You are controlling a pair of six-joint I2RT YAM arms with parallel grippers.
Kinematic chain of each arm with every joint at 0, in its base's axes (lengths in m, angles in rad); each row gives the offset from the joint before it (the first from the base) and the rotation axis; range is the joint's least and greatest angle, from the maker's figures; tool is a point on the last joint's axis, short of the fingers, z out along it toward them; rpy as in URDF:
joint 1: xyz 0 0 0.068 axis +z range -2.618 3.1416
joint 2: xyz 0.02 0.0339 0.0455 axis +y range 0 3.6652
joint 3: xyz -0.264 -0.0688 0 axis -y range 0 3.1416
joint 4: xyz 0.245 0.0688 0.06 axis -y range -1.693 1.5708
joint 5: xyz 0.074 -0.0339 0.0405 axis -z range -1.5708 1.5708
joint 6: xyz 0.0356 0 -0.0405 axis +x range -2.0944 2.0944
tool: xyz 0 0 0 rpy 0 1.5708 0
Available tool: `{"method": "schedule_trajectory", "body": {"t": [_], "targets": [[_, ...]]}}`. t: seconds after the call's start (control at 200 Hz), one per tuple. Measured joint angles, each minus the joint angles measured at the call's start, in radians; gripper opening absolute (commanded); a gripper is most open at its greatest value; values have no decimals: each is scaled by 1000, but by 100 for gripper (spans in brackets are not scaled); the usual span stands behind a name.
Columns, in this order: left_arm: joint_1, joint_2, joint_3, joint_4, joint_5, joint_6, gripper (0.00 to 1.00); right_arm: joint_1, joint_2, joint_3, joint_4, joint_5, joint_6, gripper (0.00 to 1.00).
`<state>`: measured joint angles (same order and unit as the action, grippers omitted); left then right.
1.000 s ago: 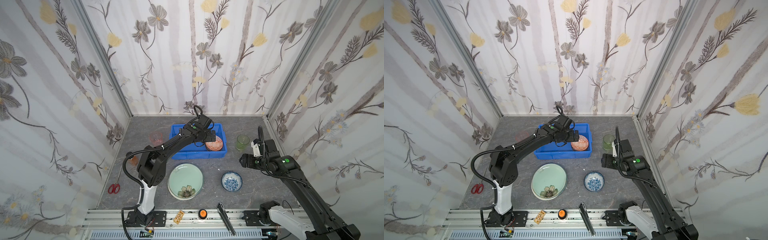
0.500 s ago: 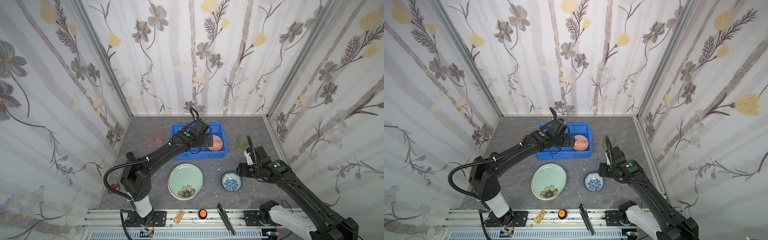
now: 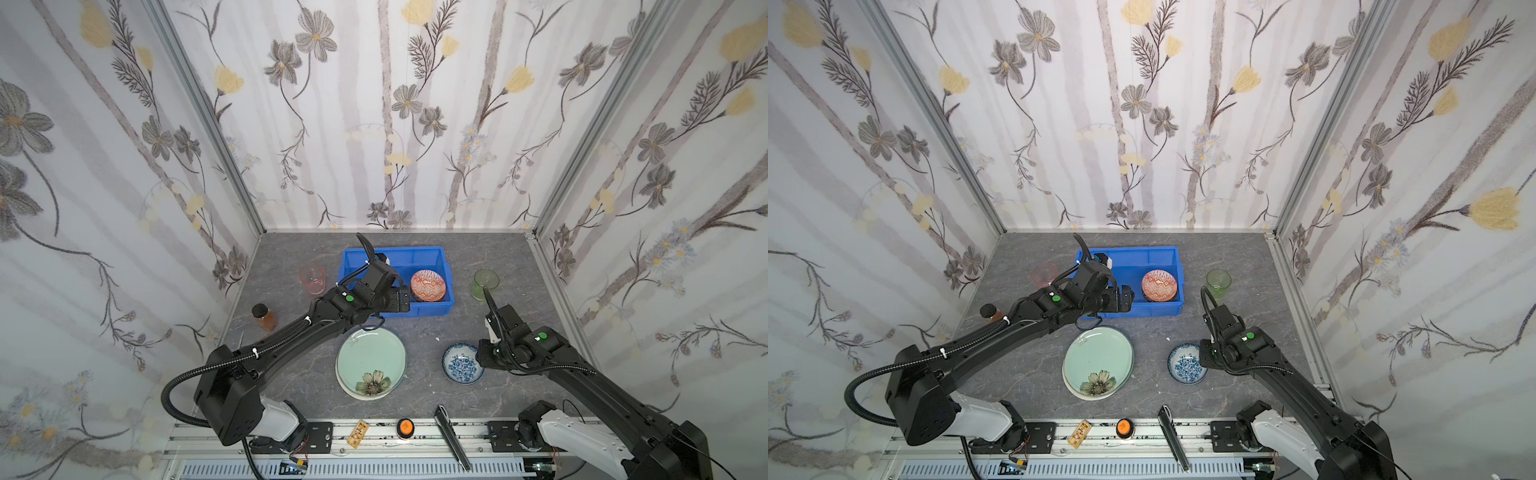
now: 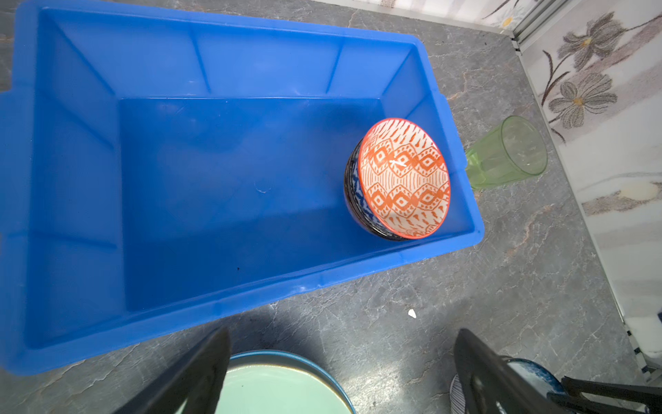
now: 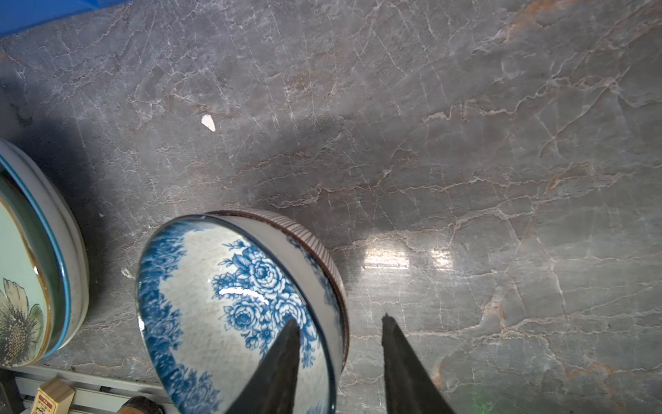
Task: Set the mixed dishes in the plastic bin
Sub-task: 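Raise the left gripper from the bin while the right gripper moves to the blue-floral bowl, then grip the blue-floral bowl rim with the right gripper and tilt it up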
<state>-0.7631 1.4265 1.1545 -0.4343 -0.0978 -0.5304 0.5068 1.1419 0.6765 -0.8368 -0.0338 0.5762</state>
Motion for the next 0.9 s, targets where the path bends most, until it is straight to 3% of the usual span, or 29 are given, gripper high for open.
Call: {"method": "schedule_trajectory", "body": {"t": [0.899], "targets": [[12,21,-25,48,47,-16,100,34,24,-7,24,14,35,8]]}}
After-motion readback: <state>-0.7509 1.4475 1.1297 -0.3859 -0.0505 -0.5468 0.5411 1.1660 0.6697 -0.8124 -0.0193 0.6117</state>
